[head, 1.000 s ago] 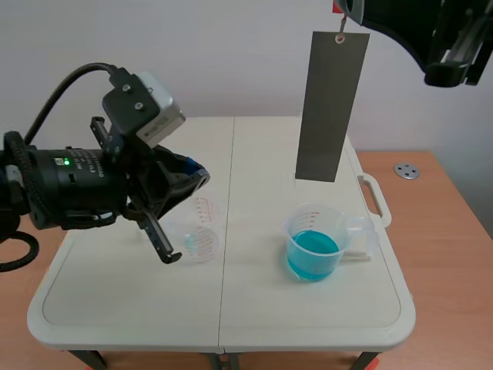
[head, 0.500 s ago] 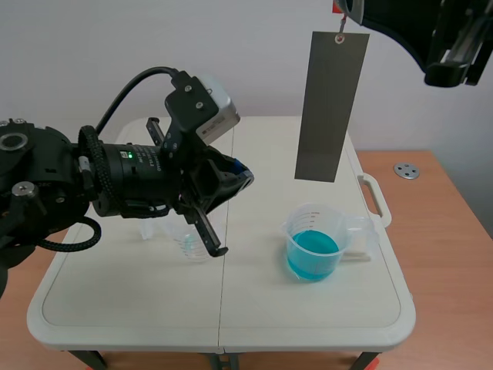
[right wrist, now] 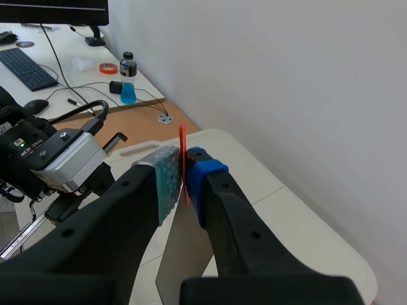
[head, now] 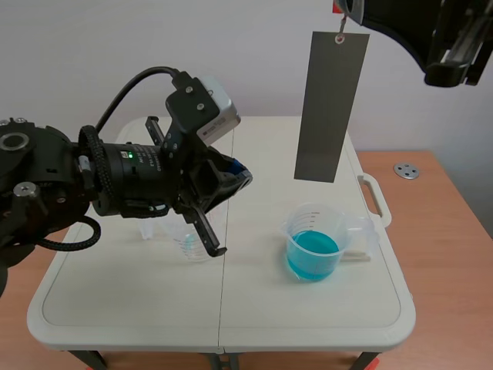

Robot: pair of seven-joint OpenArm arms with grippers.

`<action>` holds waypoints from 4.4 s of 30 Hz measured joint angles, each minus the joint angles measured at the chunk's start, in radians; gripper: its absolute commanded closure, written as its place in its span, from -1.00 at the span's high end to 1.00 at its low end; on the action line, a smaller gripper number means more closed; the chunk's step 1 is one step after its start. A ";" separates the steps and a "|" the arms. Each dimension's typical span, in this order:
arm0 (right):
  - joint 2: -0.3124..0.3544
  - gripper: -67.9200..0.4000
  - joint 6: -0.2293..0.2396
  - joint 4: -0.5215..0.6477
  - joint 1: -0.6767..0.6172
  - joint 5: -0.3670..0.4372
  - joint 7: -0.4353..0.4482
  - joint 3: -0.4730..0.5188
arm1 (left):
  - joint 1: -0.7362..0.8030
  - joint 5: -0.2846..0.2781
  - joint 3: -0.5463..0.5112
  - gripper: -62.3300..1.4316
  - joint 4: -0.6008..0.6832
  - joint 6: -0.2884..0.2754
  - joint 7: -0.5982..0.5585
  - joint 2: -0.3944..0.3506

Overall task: Hold the metal plate by the orange handle, dip it into the blue solution, take it out and point at it, then put the plate back in the beaker on the left.
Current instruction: 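Raise the plate and point at it, then put the plate into the left beaker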

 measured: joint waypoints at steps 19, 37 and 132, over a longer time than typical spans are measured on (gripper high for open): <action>0.000 -0.95 0.000 0.000 0.000 0.000 0.000 0.000 | 0.031 0.000 -0.043 -0.90 0.010 0.125 -0.005 -0.002; 0.000 -0.95 0.000 0.000 0.000 0.000 0.000 0.000 | 0.586 0.041 -0.584 -0.90 0.318 0.410 -0.249 -0.228; -0.324 -0.95 -0.042 -0.437 0.471 -0.320 0.115 -0.635 | 1.304 0.079 -0.476 -0.90 0.140 0.311 -0.273 -0.252</action>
